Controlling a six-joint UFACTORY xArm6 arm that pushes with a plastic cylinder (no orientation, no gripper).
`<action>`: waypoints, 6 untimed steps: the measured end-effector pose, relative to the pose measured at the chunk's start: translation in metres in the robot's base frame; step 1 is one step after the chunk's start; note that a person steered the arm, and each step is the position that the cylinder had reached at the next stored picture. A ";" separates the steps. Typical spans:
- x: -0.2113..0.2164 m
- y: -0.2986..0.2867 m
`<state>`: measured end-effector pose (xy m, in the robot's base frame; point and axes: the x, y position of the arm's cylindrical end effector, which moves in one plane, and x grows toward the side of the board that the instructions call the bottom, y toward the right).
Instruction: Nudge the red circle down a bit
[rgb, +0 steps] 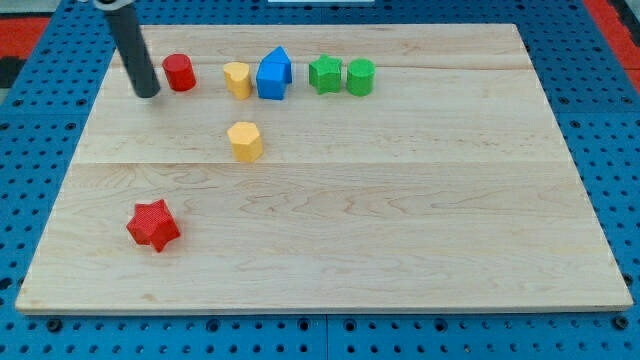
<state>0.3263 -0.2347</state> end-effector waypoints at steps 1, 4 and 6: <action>-0.001 -0.002; -0.057 0.017; -0.051 0.027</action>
